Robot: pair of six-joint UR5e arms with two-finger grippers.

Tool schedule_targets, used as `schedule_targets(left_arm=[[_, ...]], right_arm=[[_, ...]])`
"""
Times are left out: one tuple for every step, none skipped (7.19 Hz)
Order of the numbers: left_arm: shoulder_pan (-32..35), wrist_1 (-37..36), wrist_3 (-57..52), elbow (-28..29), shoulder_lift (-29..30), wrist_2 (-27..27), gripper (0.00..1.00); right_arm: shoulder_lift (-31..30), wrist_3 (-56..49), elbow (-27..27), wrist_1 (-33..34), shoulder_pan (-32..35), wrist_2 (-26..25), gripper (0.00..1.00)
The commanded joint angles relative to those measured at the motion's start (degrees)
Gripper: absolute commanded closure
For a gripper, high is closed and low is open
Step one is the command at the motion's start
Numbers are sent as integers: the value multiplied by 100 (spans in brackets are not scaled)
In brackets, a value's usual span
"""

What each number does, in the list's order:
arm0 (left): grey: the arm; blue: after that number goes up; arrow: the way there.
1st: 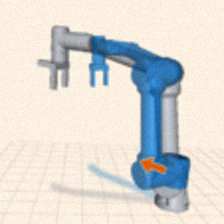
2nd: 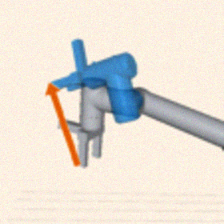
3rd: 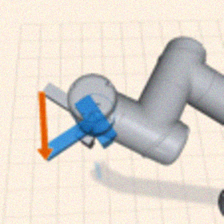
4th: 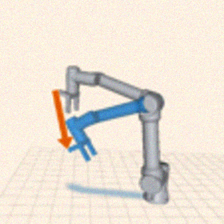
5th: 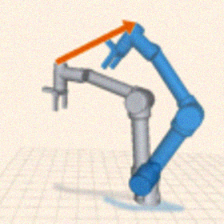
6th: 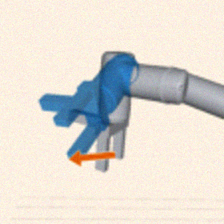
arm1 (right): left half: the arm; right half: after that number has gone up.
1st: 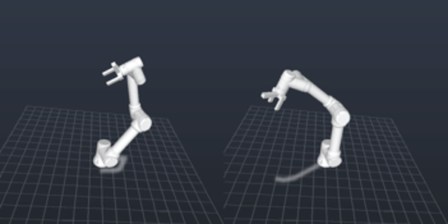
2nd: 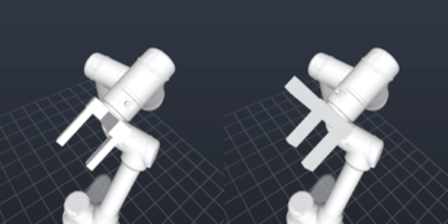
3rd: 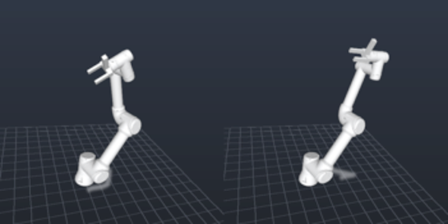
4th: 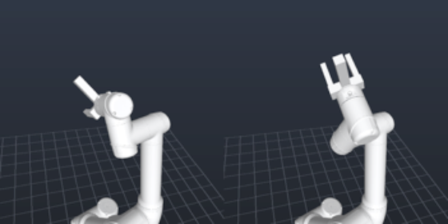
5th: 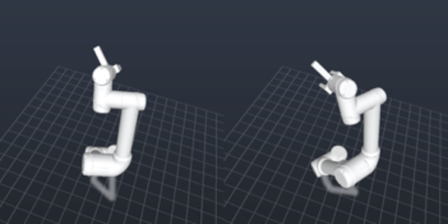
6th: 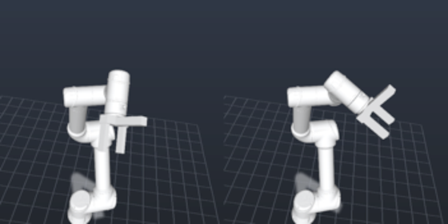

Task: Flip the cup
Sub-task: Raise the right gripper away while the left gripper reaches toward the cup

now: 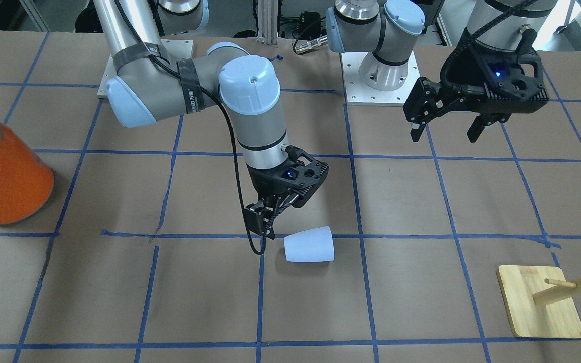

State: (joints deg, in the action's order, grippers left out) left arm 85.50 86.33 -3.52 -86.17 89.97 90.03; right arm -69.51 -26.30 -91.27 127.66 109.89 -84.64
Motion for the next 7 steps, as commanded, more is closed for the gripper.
schedule_targets(left_arm=[[-373, 77, -9, -118, 134, -579, 0], [-567, -1, -26, -485, 178, -1071, 0], [-578, -237, -157, -828, 231, -1276, 0], [-587, -770, -236, -1145, 457, -1817, 0], [-595, -1097, -246, -1470, 599, -2475, 0], [-596, -1492, -255, -1664, 783, -2717, 0], [-596, -1974, -333, -1814, 1115, -2806, 0]], right_arm=[[-955, 406, -23, -2190, -1515, 0, 0], [-1290, 606, -14, -2828, -2237, -8, 0], [-1493, 1322, -14, -3035, -2592, -165, 0], [-1756, 2025, -5, -3167, -2578, -576, 0], [-2064, 2397, 47, -3682, -2578, -562, 0], [-2276, 2497, 91, -3983, -2569, -571, 0], [-2478, 2498, 92, -4125, -2560, -475, 0]])
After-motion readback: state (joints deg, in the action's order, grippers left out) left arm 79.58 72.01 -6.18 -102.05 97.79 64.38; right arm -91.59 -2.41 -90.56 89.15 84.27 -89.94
